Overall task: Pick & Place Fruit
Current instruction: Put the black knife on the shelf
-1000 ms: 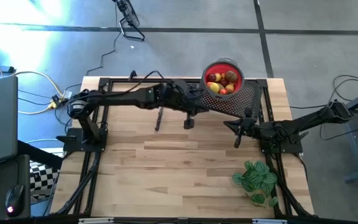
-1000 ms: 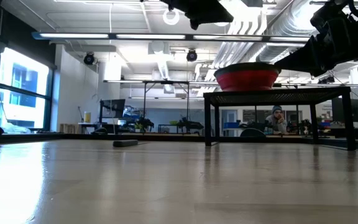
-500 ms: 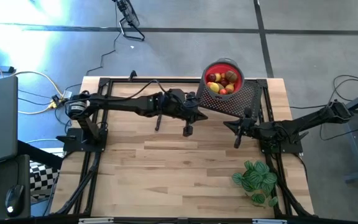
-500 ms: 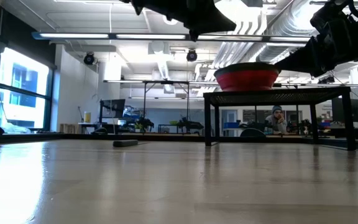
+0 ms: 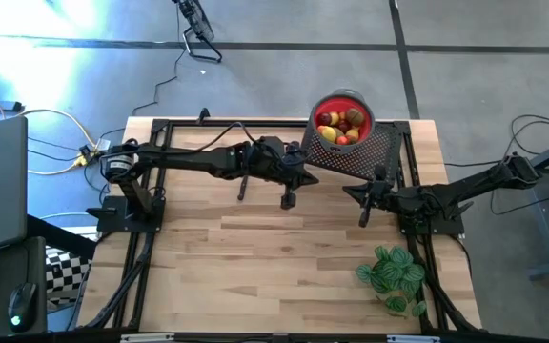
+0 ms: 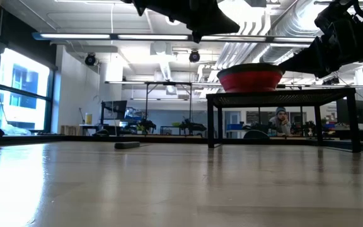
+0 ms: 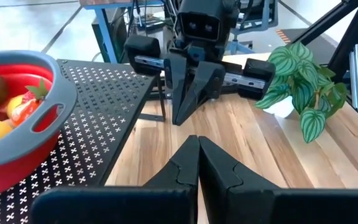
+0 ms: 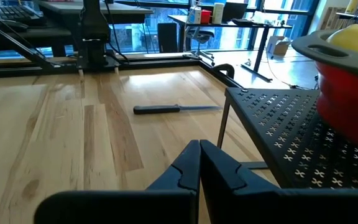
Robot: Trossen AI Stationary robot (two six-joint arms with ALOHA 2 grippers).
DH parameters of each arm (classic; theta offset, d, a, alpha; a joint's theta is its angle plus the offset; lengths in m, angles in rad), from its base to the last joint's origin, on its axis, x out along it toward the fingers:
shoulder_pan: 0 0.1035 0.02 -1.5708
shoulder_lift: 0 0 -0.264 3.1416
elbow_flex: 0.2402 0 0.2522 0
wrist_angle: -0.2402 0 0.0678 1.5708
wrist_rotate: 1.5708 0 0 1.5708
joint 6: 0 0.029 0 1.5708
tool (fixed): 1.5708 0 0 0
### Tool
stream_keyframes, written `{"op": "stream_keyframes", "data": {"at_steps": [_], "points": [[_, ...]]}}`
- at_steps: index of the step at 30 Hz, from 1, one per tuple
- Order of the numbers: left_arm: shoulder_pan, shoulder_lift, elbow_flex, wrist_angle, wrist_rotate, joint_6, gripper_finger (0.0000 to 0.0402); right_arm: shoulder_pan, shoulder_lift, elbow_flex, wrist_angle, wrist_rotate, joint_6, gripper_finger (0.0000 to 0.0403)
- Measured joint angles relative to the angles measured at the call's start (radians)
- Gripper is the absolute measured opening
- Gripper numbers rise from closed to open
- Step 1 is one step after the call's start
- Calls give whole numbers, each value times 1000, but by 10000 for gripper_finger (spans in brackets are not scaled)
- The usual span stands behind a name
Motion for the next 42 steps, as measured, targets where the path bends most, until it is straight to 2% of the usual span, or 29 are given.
{"op": "stream_keyframes", "data": {"at_steps": [19,31,36,42], "points": [[0,0,0,3,-3,4,0,0,0,0,0,0,0,2],[0,0,-2,-18,27,109,0,0,0,0,0,0,3,2],[13,-39,-91,2,39,103,0,0,0,0,1,1,3,2],[21,-183,-297,182,29,74,0,0,0,0,1,8,4,2]]}}
